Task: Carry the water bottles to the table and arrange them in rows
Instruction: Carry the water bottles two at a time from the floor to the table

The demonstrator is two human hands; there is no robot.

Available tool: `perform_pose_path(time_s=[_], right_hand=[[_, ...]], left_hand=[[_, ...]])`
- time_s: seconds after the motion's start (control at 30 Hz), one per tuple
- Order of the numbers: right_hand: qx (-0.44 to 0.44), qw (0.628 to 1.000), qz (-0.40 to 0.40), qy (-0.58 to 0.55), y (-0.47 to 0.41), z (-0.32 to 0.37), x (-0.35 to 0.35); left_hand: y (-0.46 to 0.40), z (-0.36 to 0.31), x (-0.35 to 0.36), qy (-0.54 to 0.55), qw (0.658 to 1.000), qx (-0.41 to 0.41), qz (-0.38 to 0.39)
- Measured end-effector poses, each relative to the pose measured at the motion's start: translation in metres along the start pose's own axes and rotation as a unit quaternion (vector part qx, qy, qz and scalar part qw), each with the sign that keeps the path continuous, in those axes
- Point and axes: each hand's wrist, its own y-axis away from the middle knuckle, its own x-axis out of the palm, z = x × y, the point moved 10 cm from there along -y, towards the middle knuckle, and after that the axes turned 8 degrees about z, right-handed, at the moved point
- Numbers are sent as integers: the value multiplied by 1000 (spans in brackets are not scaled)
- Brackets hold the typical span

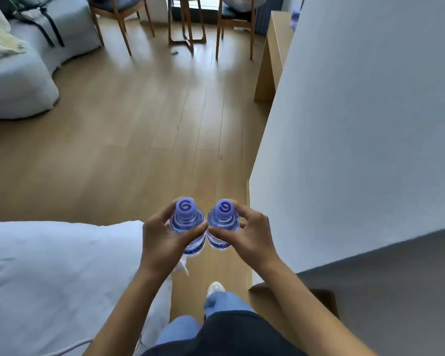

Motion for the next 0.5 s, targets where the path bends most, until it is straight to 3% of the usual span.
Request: perform_pose_path(time_s=[0.5], right_hand=[[49,995,-87,-24,-310,-33,-71]], left_hand=[[-351,40,10,45,997,-7,64]])
